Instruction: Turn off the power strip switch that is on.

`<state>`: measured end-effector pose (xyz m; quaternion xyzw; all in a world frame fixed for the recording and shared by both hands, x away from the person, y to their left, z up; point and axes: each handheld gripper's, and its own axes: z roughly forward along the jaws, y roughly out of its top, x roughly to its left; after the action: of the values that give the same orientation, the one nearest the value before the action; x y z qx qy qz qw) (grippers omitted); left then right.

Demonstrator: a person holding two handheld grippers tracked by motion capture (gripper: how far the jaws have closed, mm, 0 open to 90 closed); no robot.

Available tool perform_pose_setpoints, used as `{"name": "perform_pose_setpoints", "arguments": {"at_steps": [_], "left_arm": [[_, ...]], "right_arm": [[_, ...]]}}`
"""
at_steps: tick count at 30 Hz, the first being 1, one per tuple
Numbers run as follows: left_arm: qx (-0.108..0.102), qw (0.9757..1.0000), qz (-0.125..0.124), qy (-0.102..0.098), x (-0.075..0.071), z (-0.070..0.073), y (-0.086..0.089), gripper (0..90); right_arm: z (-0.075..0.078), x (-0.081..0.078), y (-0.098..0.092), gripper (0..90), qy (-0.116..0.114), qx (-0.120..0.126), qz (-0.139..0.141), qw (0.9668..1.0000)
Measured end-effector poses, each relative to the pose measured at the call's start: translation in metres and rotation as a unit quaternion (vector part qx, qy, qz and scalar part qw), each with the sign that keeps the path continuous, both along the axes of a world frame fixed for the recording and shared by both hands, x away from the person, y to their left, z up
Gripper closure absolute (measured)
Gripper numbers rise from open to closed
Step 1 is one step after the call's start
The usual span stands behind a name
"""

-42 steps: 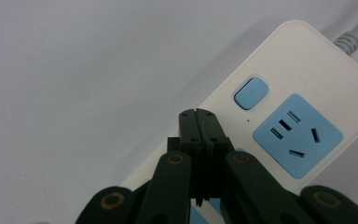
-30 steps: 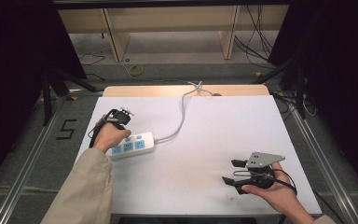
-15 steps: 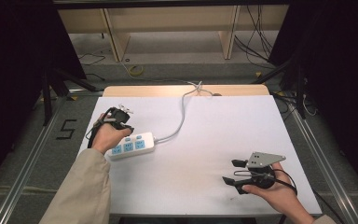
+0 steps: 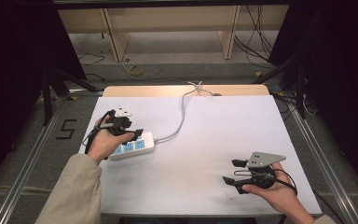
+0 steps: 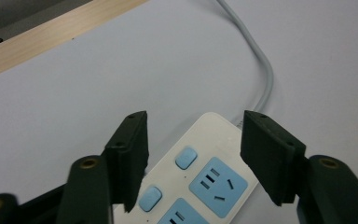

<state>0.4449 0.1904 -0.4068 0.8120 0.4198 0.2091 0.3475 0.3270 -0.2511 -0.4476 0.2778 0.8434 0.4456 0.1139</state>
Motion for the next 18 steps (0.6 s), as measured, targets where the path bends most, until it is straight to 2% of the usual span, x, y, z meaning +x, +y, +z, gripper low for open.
{"name": "perform_pose_setpoints", "arguments": {"at_steps": [3, 7, 11, 15, 18], "left_arm": [[-0.012, 0.9999, -0.007, -0.01, -0.006, 0.003, -0.004, 31.2], [-0.034, 0.999, -0.022, -0.02, -0.014, 0.006, -0.01, 26.6], [-0.036, 0.9984, -0.036, -0.026, -0.022, 0.005, -0.014, 23.9], [-0.048, 0.9973, -0.046, -0.033, -0.032, 0.003, -0.02, 23.3], [-0.045, 0.9966, -0.056, -0.039, -0.04, 0.001, -0.022, 22.8]], "right_arm": [[0.0, 0.0, 0.0, 28.3, 0.0, -0.001, 0.0, 1.0], [0.0, 0.0, 0.0, 28.3, 0.0, -0.001, 0.0, 1.0], [0.0, 0.0, 0.0, 28.3, 0.0, -0.002, -0.001, 1.0], [0.0, 0.0, 0.0, 28.3, 0.001, -0.002, -0.001, 1.0], [0.0, 0.0, 0.0, 28.3, 0.0, -0.002, -0.001, 1.0]]}}
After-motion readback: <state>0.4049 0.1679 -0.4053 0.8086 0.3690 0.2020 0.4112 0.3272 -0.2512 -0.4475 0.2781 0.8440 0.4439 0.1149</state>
